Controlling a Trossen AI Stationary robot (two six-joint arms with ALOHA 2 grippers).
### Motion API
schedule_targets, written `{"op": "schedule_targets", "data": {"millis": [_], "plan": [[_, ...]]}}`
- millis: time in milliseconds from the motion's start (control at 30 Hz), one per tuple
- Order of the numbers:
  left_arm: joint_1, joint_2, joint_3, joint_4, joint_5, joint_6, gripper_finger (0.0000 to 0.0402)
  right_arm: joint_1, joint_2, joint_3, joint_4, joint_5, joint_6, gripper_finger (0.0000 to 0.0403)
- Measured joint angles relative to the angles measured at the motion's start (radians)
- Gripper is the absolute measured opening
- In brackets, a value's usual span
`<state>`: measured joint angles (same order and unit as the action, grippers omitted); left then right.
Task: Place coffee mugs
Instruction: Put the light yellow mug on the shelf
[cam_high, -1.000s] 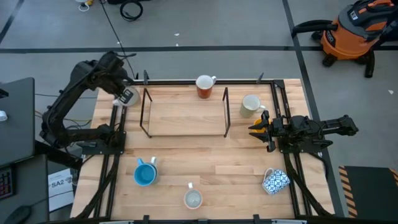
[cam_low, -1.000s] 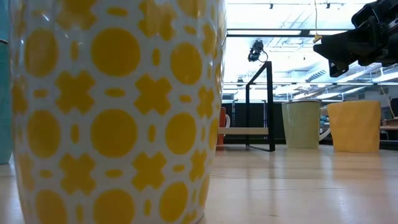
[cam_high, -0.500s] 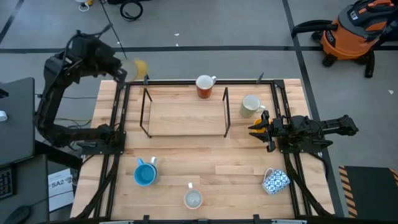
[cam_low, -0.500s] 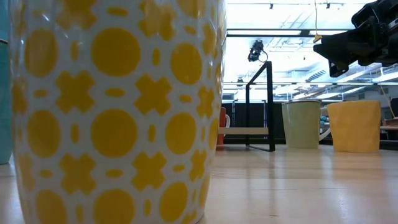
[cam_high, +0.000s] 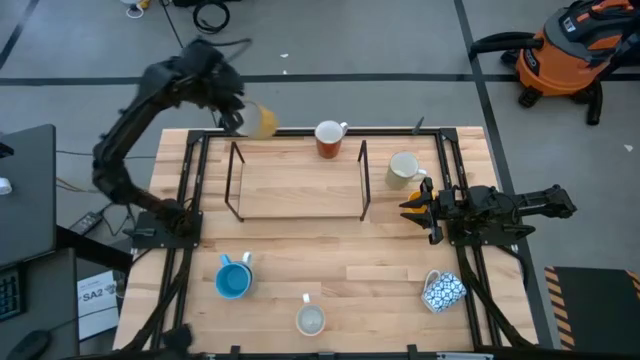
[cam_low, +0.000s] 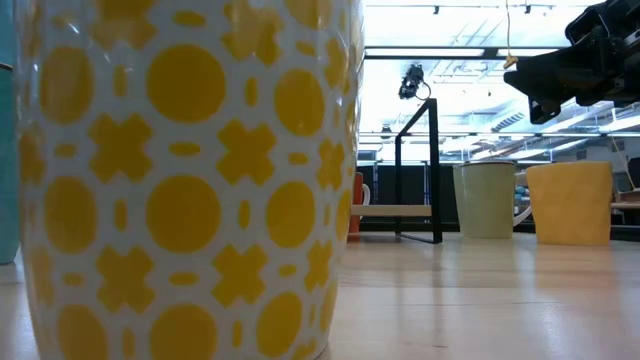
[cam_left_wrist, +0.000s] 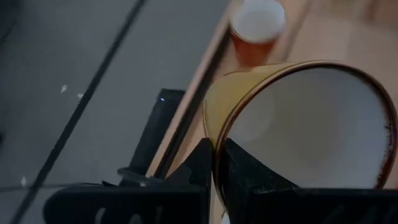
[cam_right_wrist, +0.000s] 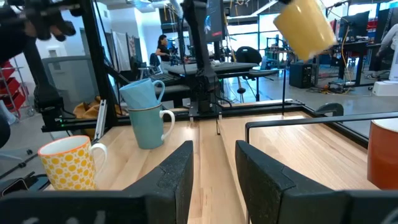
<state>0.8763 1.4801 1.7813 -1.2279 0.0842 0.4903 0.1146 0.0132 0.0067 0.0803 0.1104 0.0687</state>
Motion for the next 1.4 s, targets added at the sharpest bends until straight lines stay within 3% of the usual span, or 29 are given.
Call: {"op": "schedule_targets", "data": {"millis": [200, 400, 1000, 1400], "plan": [[-0.034, 0.115, 0.000, -0.053, -0.002, 0.193, 0.0024, 0.000, 0.000, 0.000, 0.000, 0.000, 0.000, 0.0125], [-0.054, 0.190, 0.000, -0.093, 0.002, 0.283, 0.0024, 0.000, 0.000, 0.000, 0.000, 0.000, 0.000, 0.0125], [-0.062, 0.295, -0.010, -0.152, 0.014, 0.328, 0.0024, 0.000, 0.000, 0.000, 0.000, 0.000, 0.000, 0.0125], [-0.062, 0.296, -0.141, -0.075, 0.014, 0.335, 0.0024, 0.000, 0.000, 0.000, 0.000, 0.000, 0.000, 0.0125]]}}
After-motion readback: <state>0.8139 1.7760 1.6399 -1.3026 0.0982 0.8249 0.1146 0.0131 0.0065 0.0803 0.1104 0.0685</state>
